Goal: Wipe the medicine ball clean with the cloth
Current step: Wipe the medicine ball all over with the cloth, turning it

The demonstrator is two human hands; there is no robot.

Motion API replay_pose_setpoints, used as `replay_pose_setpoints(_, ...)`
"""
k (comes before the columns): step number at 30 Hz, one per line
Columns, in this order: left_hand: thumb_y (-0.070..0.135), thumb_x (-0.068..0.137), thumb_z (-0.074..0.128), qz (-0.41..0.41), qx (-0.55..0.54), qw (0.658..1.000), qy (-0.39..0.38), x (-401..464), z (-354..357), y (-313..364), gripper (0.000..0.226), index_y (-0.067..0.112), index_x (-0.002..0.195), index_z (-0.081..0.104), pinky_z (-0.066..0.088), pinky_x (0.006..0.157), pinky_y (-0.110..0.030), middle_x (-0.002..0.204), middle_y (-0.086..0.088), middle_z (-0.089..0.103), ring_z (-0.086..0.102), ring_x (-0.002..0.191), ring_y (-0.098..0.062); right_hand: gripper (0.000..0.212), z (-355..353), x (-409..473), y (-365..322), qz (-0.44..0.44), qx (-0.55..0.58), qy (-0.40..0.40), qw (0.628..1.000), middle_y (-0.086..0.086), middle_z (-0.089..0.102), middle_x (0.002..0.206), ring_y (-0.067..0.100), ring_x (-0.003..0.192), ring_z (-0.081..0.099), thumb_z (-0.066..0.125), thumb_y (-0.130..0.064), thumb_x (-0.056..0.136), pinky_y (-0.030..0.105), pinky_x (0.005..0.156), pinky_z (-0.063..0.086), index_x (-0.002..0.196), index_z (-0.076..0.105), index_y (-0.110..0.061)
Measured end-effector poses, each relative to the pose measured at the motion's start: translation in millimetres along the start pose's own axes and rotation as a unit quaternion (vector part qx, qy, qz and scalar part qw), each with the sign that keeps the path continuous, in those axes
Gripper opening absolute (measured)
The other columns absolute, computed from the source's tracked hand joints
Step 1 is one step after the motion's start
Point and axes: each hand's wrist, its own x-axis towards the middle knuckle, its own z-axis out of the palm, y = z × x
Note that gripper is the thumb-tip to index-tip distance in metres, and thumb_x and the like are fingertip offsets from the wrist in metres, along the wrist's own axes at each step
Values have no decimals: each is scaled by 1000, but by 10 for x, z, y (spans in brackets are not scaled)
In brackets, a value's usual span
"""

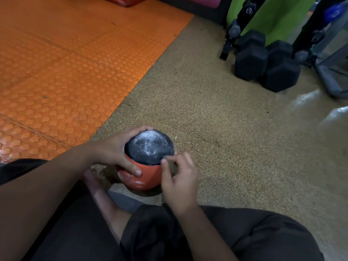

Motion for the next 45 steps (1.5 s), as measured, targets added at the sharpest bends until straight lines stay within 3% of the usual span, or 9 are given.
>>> replay_pose_setpoints(3, 62, 44, 101, 3, 10, 1000, -8, 28, -13, -13, 132, 56, 155, 32, 36, 124, -43, 160, 19, 32, 38, 148, -4, 6, -33, 6, -29, -53, 23, -14, 998, -5, 61, 94, 7, 86, 61, 68, -22, 96, 22, 76, 49, 91, 68, -18)
replay_pose_setpoints(8, 62, 43, 101, -18, 17, 999, -22, 32, -55, 26, 133, 62, 154, 28, 39, 119, -38, 160, 22, 29, 38, 147, -5, 18, 38, 527, 442, 313, 150, -53, 936, 2, 74, 91, 24, 90, 72, 69, -34, 93, 51, 91, 58, 80, 70, -21)
replay_pose_setpoints(11, 57, 33, 103, -111, -86, 990, 4, -35, -60, -35, 145, 59, 155, 23, 45, 116, -47, 156, 15, 42, 52, 138, -12, 14, 52, 505, 450, 387, 266, -98, 877, 3, 80, 99, 24, 98, 76, 66, -28, 100, 45, 96, 59, 100, 77, -19)
replay_pose_setpoints(14, 50, 29, 108, -149, -207, 967, 14, -59, -54, -103, 131, 53, 145, 45, 51, 104, -67, 141, 13, 64, 65, 126, -18, 20, 29, 421, 340, 347, 257, -86, 898, 1, 80, 101, 19, 98, 76, 67, -28, 101, 31, 85, 61, 110, 77, -14)
replay_pose_setpoints(20, 40, 35, 109, -102, -226, 968, -50, 116, 78, 0, 137, 60, 149, 34, 49, 112, -37, 156, 16, 42, 50, 143, -12, 18, -246, 354, 405, 238, 135, -18, 962, -10, 79, 87, 10, 86, 75, 69, -35, 97, 32, 81, 60, 99, 79, -20)
replay_pose_setpoints(28, 76, 44, 94, -7, 135, 989, 52, 232, 440, 409, 138, 66, 155, 14, 22, 126, -45, 170, 24, -1, 10, 159, -13, 21, -318, 463, 500, 193, 7, -10, 981, -8, 73, 82, 14, 81, 68, 67, -40, 97, 40, 81, 57, 93, 75, -22)
replay_pose_setpoints(32, 81, 41, 90, 1, 125, 989, 80, 252, 453, 374, 134, 65, 154, 19, 29, 126, -48, 169, 19, 9, 24, 156, -17, 18, -291, 348, 279, 75, -20, 81, 994, -5, 72, 96, 14, 90, 67, 70, -34, 91, 41, 86, 55, 103, 75, -21)
replay_pose_setpoints(37, 69, 46, 84, 23, 132, 986, 97, 321, 453, 341, 125, 59, 155, 23, 31, 119, -31, 166, 13, 19, 33, 151, -14, 14, -83, -33, -13, -136, -105, -5, 985, -2, 65, 94, 20, 82, 65, 68, -29, 96, 37, 71, 55, 104, 76, -21)
replay_pose_setpoints(45, 82, 35, 92, 9, 107, 991, 81, 294, 389, 288, 134, 70, 149, 23, 32, 125, -50, 165, 18, 17, 28, 154, -16, 4, -248, 410, 382, 71, -31, 123, 989, -3, 63, 86, 9, 79, 61, 76, -15, 91, 37, 77, 55, 87, 76, -12)
